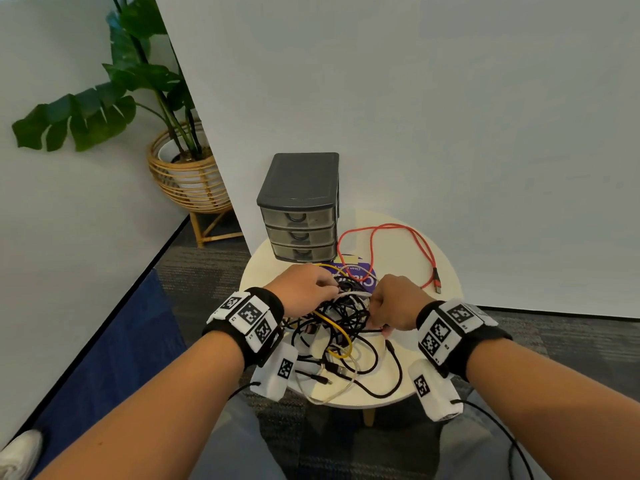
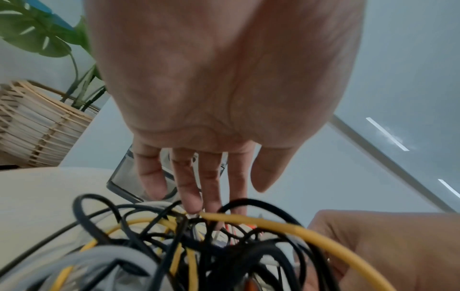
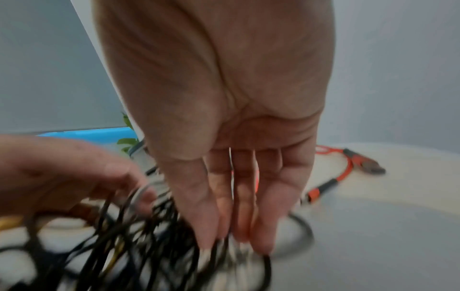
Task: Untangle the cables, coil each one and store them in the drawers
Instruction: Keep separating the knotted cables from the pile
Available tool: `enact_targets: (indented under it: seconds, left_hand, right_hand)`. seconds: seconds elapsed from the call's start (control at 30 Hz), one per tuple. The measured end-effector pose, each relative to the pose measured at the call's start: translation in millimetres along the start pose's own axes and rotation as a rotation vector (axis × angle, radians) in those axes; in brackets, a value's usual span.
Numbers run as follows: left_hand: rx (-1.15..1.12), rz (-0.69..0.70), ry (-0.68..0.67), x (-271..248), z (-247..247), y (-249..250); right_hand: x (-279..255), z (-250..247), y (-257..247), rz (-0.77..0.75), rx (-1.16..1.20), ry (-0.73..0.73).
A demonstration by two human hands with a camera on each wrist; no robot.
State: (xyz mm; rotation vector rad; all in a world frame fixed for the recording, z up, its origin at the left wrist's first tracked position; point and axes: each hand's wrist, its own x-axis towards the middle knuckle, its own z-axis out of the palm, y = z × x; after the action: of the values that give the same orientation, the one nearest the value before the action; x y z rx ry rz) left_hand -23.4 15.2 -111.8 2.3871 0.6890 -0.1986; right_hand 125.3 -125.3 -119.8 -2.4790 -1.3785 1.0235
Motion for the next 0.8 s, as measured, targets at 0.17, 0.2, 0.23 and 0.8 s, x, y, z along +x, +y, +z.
enact_targets:
  seconds: [0.17,0.2,0.23,0.8]
  left_hand:
    - [-0.112,-0.015,0.059,-6.2,-14.0,-2.3]
    - [-0.114,-0.018,0.063,-6.9,-14.9,-2.8]
    - [-0.113,-0.022,0.065,-7.4,-15.1,-3.1]
    - [0.078,-0.066,0.017,-15.9,-20.0,-22.2]
  right_hand:
    - [1.4,-28.9,2.4,-0.036,-0.017,0.122]
    - [3.5,-35.0,2.4,-0.062,-0.003,0.168]
    - [5.5,-39.2,1.2,-0.102,0.021,0.201]
    - [24.5,-18.3,-29.8,-0.307,-0.126,0.199]
